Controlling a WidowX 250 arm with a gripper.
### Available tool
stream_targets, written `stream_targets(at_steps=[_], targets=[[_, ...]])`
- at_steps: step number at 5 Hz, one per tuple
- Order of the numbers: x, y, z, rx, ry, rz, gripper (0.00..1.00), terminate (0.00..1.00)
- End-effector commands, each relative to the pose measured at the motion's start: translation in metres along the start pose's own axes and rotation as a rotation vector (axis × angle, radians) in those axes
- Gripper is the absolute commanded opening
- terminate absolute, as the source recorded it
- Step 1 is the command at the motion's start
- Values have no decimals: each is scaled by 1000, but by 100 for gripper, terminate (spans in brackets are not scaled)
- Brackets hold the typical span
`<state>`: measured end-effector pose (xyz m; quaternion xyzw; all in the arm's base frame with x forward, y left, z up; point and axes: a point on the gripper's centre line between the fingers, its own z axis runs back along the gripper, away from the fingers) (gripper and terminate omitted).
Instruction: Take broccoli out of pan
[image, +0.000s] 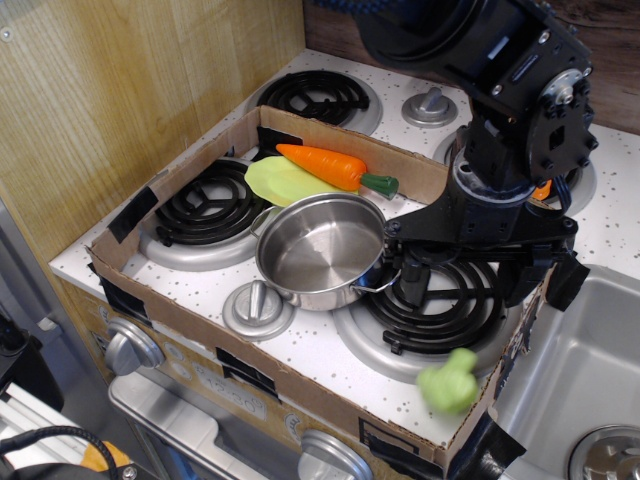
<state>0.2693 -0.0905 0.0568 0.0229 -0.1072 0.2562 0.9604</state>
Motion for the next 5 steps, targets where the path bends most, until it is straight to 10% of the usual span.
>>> stream_targets(at_steps=[1,4,5], targets=[[13,-14,47,65,6,-34,100,0],[13,-7,71,86,5,-56,100,0],[13,-7,71,86,5,-56,100,100]])
